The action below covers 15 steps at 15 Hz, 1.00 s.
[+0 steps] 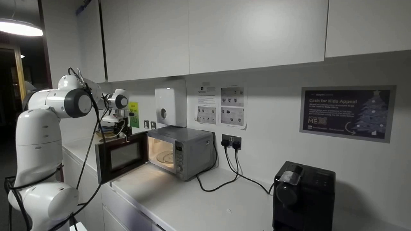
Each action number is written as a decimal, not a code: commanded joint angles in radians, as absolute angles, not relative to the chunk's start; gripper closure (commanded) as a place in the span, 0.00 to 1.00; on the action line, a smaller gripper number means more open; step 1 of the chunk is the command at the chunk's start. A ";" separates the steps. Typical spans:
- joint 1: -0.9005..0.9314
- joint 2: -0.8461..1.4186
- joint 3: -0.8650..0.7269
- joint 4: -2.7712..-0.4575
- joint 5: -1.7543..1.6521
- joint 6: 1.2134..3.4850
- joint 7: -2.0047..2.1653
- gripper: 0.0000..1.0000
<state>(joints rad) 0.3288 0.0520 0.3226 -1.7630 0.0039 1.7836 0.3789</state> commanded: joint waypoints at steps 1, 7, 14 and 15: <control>0.344 0.084 0.325 -1.717 -0.020 1.789 0.410 0.00; 0.354 0.098 0.323 -1.704 -0.021 1.790 0.409 0.00; 0.358 0.101 0.321 -1.676 -0.036 1.789 0.430 0.00; 0.361 0.095 0.323 -1.677 -0.038 1.789 0.438 0.00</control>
